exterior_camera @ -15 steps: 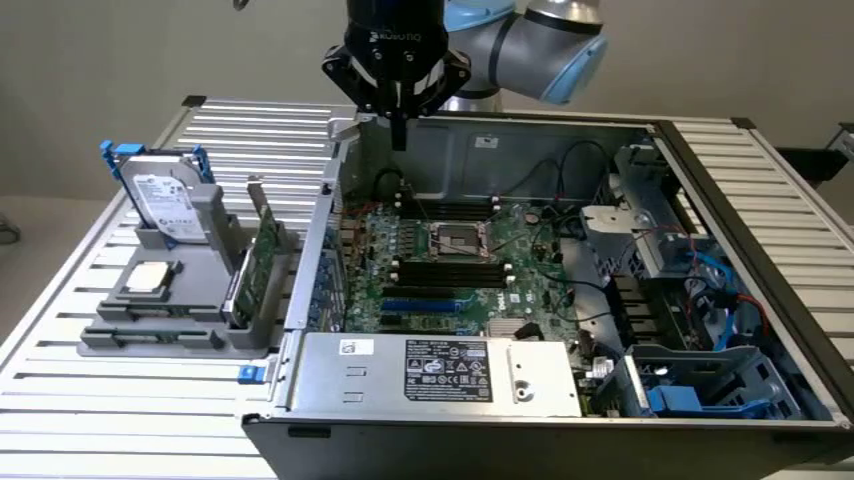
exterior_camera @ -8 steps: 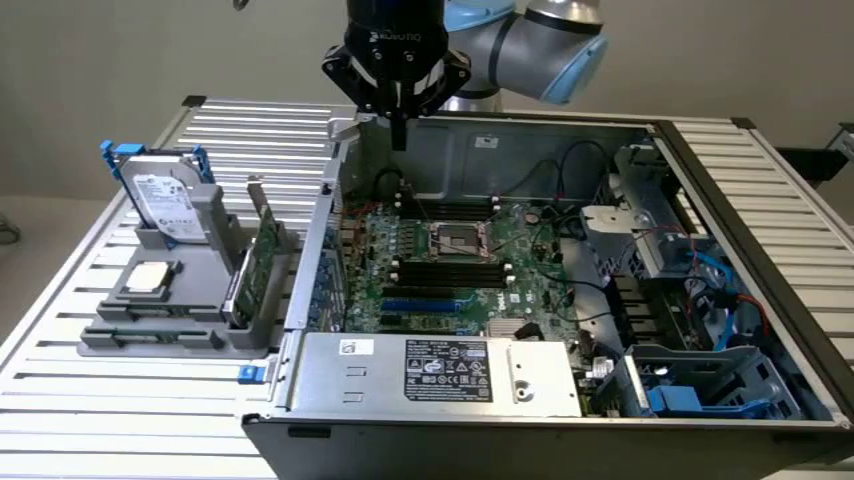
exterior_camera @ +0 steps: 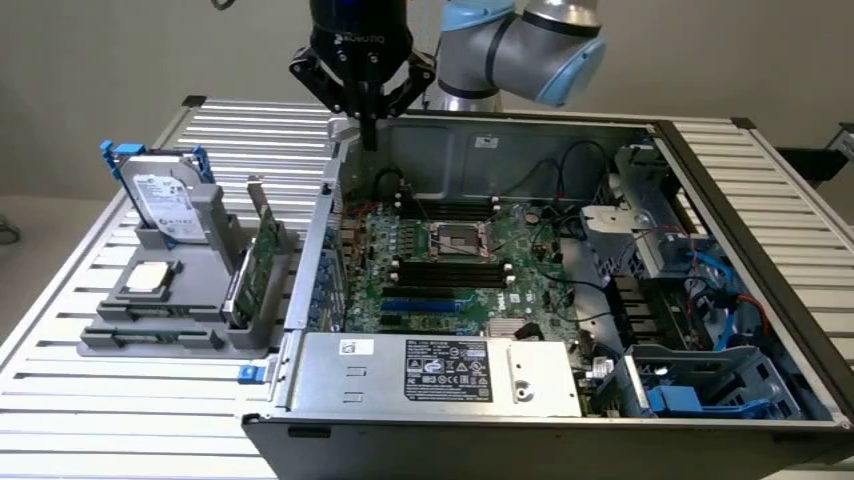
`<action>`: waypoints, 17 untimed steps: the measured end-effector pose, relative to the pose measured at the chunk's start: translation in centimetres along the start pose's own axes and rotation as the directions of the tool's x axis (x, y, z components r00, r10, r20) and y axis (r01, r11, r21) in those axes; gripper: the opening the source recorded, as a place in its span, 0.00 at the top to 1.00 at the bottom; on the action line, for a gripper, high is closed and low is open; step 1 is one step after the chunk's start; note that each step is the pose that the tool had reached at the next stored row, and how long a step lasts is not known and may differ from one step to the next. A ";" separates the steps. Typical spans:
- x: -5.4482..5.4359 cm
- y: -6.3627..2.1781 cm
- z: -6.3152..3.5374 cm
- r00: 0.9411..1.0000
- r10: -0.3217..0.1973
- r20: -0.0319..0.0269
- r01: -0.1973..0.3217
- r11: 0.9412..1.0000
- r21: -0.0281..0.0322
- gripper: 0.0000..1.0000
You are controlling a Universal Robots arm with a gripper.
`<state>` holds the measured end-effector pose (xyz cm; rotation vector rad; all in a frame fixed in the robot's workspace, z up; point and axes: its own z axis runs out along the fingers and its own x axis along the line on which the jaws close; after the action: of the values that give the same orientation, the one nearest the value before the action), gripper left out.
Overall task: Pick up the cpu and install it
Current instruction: 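Reach for the cpu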
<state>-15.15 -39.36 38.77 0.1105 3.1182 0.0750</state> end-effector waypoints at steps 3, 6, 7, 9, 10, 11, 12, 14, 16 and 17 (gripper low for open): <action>1.4 0.13 0.22 1.000 0.000 0.000 0.000 1.000 0.000 0.89; 2.7 0.25 0.40 1.000 0.000 0.000 0.000 1.000 0.000 0.89; 3.2 0.30 0.45 1.000 0.000 -0.001 0.000 1.000 0.000 0.89; 4.1 0.38 0.53 1.000 0.000 -0.002 0.000 1.000 0.000 0.89; 4.6 0.42 0.57 1.000 0.000 -0.002 0.000 1.000 0.000 0.89; 5.0 0.45 0.62 1.000 0.000 -0.002 0.000 1.000 0.000 0.89; 5.5 0.49 0.67 1.000 0.000 -0.003 0.000 1.000 0.000 0.89; 6.4 0.55 0.78 1.000 0.000 -0.004 0.000 1.000 0.000 0.89; 7.4 0.56 0.91 1.000 0.000 -0.004 0.000 1.000 0.000 0.89; 7.8 0.57 0.97 1.000 0.000 -0.004 0.000 1.000 0.000 0.89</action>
<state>-22.87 -38.19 37.68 0.1109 3.1225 0.0749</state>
